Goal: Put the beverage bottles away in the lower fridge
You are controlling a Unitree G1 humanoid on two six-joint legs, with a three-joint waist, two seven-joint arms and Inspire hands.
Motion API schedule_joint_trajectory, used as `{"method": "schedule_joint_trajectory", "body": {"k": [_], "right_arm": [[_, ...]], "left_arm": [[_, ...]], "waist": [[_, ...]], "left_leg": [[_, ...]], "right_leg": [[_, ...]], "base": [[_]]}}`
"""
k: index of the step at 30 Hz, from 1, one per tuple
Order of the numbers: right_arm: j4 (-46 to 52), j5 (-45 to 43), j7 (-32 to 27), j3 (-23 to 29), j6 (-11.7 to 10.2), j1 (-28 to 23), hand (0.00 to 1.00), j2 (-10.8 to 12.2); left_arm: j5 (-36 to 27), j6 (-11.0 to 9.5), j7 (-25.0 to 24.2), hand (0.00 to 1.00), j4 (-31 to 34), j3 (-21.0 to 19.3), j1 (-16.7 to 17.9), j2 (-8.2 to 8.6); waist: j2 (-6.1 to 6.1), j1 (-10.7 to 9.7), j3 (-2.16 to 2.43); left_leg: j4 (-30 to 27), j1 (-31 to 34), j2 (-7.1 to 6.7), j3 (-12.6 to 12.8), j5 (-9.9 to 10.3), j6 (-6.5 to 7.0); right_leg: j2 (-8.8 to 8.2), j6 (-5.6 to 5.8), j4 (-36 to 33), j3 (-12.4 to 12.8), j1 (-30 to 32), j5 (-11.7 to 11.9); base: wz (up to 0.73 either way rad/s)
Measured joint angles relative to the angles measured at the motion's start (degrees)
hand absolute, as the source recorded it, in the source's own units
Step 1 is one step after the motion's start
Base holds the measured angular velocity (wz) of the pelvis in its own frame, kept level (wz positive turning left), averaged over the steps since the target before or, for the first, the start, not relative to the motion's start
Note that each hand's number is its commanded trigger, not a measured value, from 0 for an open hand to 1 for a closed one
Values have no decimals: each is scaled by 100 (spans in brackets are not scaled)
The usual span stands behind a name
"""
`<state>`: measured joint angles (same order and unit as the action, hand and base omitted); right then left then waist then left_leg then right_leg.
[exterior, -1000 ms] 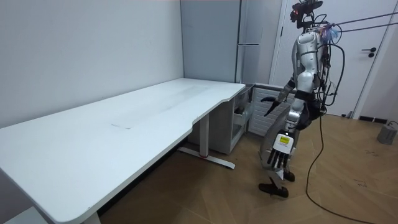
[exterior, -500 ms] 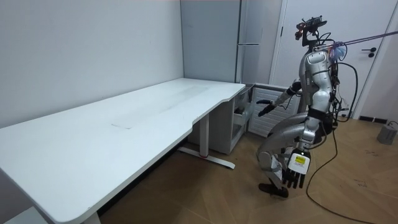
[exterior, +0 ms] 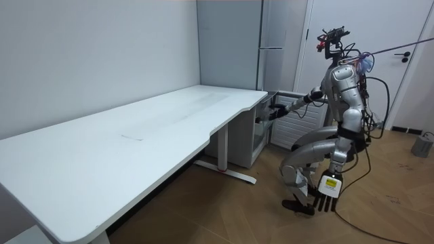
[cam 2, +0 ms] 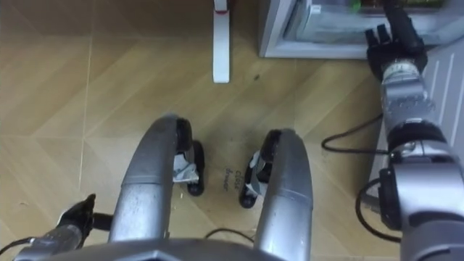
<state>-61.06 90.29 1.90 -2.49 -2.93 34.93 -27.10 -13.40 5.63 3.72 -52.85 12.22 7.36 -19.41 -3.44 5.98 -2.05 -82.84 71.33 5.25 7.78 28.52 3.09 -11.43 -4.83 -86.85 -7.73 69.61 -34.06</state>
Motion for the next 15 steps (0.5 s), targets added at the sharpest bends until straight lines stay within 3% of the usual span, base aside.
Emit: {"method": "schedule_joint_trajectory", "body": {"k": [4, 9, 15], "right_arm": [[0, 20, -49, -67, -63, 78, 0, -125], [0, 43, -157, -92, -339, 133, 0, -160], [0, 39, -485, -97, -380, 378, 0, -297]], "left_arm": [[21, -92, -48, 0, 53, -3, 59, -115], [6, -97, -78, 0, 221, -49, 352, -218], [7, -116, -184, 0, 209, -91, 614, -348]], "waist": [[-21, 227, -15], [-38, 334, -31], [-40, 484, -38]], "left_leg": [[4, 50, -14, -7, -7, -14], [0, 119, -103, -68, -23, -47], [14, 212, -120, -220, -69, -134]], "right_leg": [[-76, -36, -27, -47, 50, -16], [-257, -118, -99, -177, 45, -108], [-320, -225, -94, -357, 23, -179]], "base": [[2], [17], [11]]}}
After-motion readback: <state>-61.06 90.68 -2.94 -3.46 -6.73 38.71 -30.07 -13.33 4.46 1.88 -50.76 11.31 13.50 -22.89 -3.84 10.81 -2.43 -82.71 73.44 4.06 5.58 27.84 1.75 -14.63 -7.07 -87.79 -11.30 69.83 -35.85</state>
